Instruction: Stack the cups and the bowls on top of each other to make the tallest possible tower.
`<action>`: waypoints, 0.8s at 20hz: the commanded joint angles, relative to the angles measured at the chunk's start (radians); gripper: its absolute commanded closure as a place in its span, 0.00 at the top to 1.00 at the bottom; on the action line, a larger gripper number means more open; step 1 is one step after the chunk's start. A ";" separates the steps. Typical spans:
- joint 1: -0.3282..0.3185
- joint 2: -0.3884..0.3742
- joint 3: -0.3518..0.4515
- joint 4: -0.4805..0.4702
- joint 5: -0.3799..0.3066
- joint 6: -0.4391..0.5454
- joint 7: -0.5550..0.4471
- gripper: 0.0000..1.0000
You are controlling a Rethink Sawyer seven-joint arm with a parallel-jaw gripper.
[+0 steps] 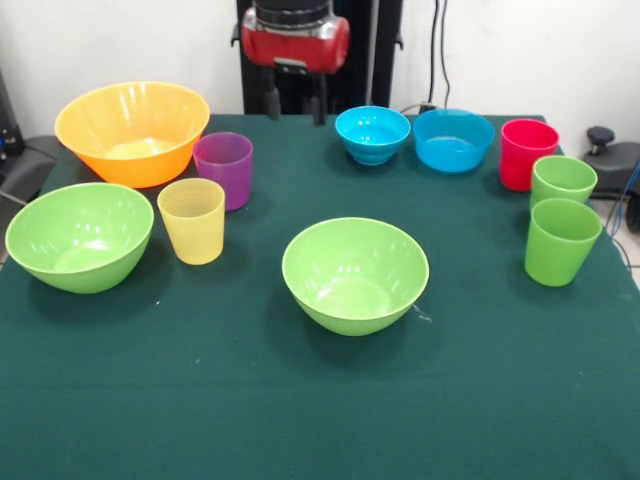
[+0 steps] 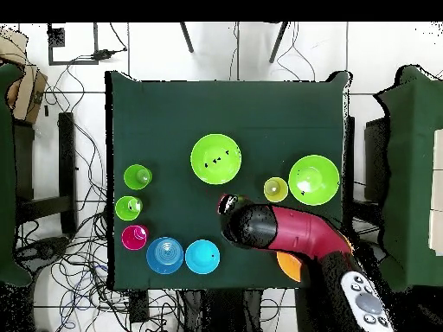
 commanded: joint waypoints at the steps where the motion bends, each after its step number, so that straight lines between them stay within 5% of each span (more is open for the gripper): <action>1: -0.071 -0.099 0.092 0.189 -0.113 -0.067 -0.092 1.00; 16: -0.243 -0.117 0.274 0.320 -0.275 -0.104 -0.183 1.00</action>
